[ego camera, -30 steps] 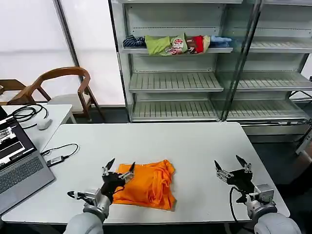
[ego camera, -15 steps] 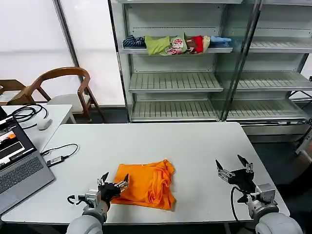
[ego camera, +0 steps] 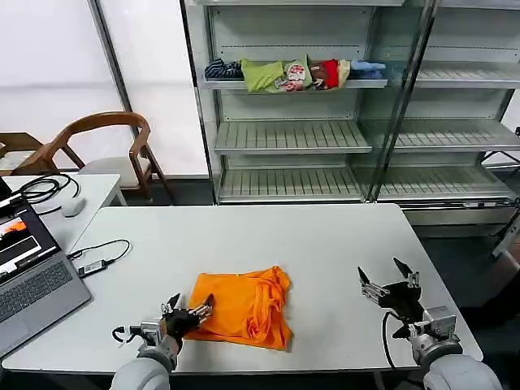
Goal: Fold and organize the clothes.
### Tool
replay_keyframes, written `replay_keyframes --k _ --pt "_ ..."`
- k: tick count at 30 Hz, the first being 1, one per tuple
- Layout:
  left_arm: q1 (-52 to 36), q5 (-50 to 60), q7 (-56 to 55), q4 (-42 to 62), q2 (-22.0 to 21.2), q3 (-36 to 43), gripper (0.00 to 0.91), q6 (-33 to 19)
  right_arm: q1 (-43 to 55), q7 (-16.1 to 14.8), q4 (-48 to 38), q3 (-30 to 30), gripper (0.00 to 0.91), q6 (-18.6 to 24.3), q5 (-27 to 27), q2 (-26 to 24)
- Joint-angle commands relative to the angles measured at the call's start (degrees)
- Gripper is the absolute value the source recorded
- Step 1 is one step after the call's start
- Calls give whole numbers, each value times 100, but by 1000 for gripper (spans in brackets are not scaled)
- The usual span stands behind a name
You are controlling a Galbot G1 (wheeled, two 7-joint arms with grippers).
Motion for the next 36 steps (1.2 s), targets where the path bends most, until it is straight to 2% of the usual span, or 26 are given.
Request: replay_keyframes --k 1,2,4,28,36 --pt "-40 -81 -10 127 -8 41 595 60 -2 1 8 -9 907 -2 -11 21" --pt "-20 -27 12 133 5 57 91 57 -6 0 5 -9 907 -2 -13 23" --pt "12 22 55 139 8 85 10 9 -13 -4 0 -9 907 -2 -24 26" --pt "100 -98 278 145 -145 203 10 -549 -125 -9 20 28 907 -1 -29 4" --pt "110 -739 385 -322 20 -615 10 -597 -55 -6 -7 -12 907 -5 -29 -19"
